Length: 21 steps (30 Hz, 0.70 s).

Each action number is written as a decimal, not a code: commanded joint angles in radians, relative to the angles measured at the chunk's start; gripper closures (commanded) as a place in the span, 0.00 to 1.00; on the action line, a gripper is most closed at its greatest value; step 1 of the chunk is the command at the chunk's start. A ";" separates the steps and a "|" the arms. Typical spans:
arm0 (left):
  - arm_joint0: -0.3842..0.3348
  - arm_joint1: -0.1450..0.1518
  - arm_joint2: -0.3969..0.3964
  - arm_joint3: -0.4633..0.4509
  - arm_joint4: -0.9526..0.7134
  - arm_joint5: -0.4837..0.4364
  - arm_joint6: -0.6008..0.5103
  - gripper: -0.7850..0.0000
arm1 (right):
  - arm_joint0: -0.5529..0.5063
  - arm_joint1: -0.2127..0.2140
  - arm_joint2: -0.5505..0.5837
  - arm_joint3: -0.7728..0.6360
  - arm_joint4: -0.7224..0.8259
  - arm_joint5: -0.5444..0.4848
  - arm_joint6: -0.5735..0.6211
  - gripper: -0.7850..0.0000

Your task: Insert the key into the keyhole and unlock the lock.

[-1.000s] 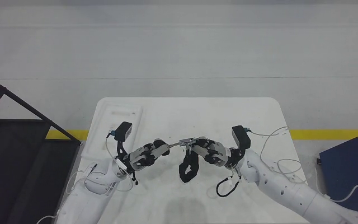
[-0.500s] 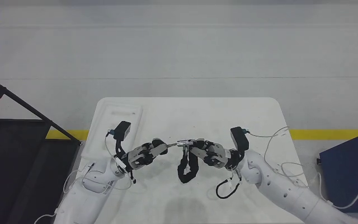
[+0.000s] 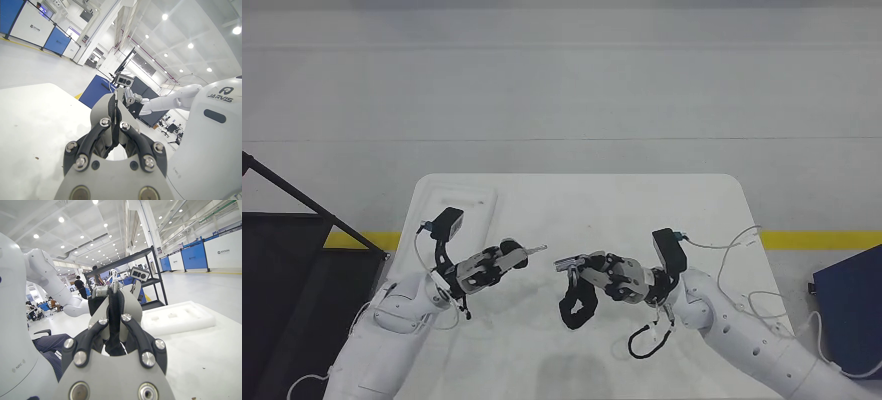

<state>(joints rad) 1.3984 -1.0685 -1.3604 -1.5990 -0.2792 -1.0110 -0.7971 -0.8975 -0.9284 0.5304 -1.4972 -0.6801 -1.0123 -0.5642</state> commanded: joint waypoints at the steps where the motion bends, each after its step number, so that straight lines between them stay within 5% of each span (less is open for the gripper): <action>1: -0.011 0.010 -0.002 -0.003 -0.019 0.022 -0.034 1.00 | 0.017 0.002 -0.011 -0.002 0.006 0.000 0.015 1.00; 21: 0.019 0.117 0.008 -0.103 -0.065 0.036 -0.048 1.00 | 0.071 0.012 -0.063 -0.019 0.063 0.000 0.049 1.00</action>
<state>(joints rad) 1.4155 -0.9561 -1.3554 -1.7038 -0.3438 -0.9710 -0.8493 -0.8261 -0.9160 0.4670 -1.5165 -0.6173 -1.0123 -0.5155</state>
